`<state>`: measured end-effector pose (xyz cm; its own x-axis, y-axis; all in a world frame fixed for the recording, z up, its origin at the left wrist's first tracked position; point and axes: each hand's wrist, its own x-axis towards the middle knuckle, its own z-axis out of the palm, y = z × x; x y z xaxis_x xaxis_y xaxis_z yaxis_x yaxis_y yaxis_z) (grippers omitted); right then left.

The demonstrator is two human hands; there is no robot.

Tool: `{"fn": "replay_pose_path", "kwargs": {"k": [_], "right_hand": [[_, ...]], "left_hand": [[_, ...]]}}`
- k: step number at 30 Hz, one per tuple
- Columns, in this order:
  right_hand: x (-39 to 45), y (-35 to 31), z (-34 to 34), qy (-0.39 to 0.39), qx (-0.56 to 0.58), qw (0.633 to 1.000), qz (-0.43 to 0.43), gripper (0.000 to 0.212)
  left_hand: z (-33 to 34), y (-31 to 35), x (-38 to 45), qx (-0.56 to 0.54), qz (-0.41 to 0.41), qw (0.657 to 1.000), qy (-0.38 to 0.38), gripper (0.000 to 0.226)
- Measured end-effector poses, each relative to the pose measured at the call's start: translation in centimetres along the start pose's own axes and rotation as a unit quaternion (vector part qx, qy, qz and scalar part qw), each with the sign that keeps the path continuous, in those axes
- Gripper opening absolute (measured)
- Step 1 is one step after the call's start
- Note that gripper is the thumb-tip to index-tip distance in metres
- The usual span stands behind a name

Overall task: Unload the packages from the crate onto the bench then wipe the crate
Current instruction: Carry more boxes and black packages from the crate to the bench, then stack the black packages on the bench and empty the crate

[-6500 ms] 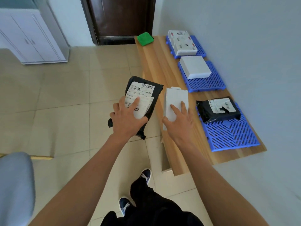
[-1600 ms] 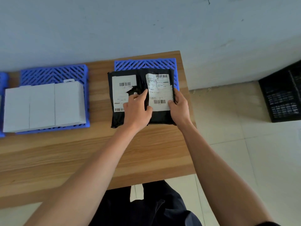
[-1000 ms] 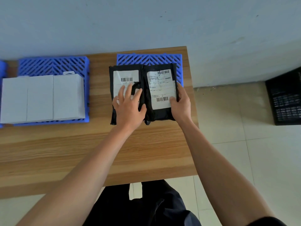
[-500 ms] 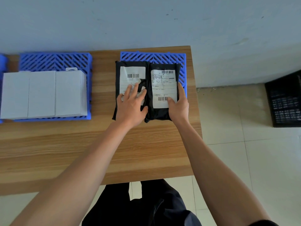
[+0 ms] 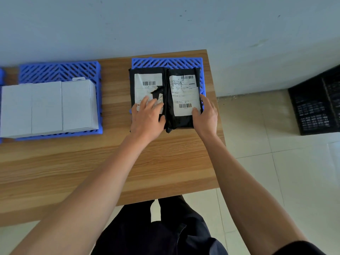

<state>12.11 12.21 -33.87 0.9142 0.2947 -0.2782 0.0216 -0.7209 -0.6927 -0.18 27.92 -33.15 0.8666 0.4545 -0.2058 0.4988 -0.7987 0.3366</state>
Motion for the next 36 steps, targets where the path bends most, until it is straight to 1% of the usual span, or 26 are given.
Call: {"fn": "replay_pose_path", "kwargs": {"k": [4,7,10,14,16,18,22,25,29,36], "right_hand": [[-2.0,-0.7,-1.5,0.011,-0.043,0.998,-0.034,0.041],[-3.8,-2.0,-3.4,0.025,-0.059,0.997,-0.051,0.038],[-6.4,-3.3,-5.6,0.065,-0.065,0.995,-0.045,0.035],[-11.1,-3.7,-7.8,0.092,-0.073,0.992,-0.053,0.029],[-13.3,-2.9,-9.1,0.107,-0.067,0.991,-0.051,0.031],[-14.9,-1.7,-11.2,0.122,-0.064,0.99,-0.03,0.034],[-17.6,2.2,-16.5,0.173,-0.054,0.983,0.011,0.031],[-19.8,6.6,-20.9,0.196,-0.07,0.977,0.036,0.03],[-22.4,13.5,-27.0,0.22,-0.083,0.97,0.064,0.034],[-27.0,25.8,-37.6,0.252,-0.048,0.96,0.11,0.034]], "left_hand": [[-2.0,0.0,-1.1,-0.003,0.046,0.999,-0.002,0.045],[-4.3,0.2,-1.8,-0.003,0.08,0.997,-0.006,0.045],[-6.7,1.2,-2.2,-0.013,0.115,0.993,0.001,0.043],[-8.4,4.3,-2.7,-0.024,0.157,0.987,-0.004,0.034],[-8.8,6.7,-3.5,-0.032,0.177,0.984,-0.014,0.033],[-8.9,9.4,-4.5,-0.037,0.197,0.979,-0.023,0.032],[-8.3,15.4,-6.2,-0.036,0.237,0.97,-0.044,0.023],[-7.1,20.9,-7.2,-0.026,0.271,0.961,-0.048,0.022],[-4.3,29.8,-9.0,-0.003,0.322,0.944,-0.068,0.029],[2.1,47.0,-15.2,0.032,0.405,0.909,-0.095,0.035]]}}
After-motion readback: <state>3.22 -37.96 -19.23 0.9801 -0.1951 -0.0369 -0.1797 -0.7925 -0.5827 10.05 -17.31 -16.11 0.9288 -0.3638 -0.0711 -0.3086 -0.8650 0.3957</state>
